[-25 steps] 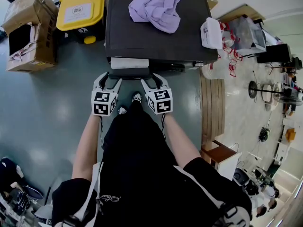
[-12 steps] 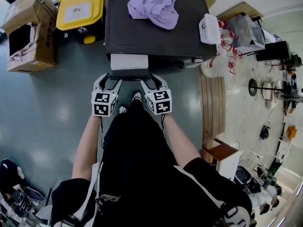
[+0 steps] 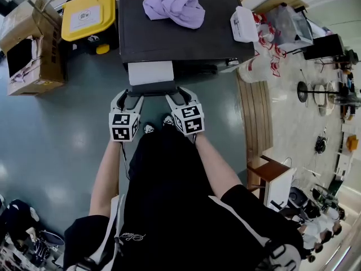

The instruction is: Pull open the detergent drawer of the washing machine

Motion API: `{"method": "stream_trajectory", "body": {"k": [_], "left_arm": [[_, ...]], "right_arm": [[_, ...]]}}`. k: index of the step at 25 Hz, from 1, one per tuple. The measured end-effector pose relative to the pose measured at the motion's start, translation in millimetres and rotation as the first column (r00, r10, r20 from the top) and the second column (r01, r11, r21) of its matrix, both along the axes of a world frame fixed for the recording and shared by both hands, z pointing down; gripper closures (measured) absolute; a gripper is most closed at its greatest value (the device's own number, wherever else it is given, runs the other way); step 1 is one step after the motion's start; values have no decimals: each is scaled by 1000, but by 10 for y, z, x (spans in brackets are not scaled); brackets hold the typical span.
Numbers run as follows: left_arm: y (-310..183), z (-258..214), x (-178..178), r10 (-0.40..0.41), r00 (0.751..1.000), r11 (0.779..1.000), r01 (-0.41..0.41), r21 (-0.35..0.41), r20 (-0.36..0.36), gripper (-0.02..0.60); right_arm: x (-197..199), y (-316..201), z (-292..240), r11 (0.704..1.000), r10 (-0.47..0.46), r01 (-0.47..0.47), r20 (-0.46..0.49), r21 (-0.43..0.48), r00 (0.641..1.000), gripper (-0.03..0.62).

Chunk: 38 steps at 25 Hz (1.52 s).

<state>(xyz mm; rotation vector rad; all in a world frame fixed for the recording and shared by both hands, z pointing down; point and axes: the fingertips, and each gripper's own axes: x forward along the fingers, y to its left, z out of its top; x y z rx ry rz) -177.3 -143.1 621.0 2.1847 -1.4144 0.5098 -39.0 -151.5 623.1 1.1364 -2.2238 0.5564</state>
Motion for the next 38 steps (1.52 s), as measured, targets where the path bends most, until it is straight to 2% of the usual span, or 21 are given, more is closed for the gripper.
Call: {"method": "stream_trajectory", "body": {"k": [13, 38], "left_arm": [[129, 23, 53, -15, 1000, 1000, 15, 10, -1, 333], [332, 9, 113, -65, 997, 998, 64, 15, 53, 333]], "right_arm": [[51, 120, 12, 1000, 10, -10, 5, -6, 1000, 387], [137, 293, 1, 1000, 14, -14, 27, -7, 1000, 388]]}}
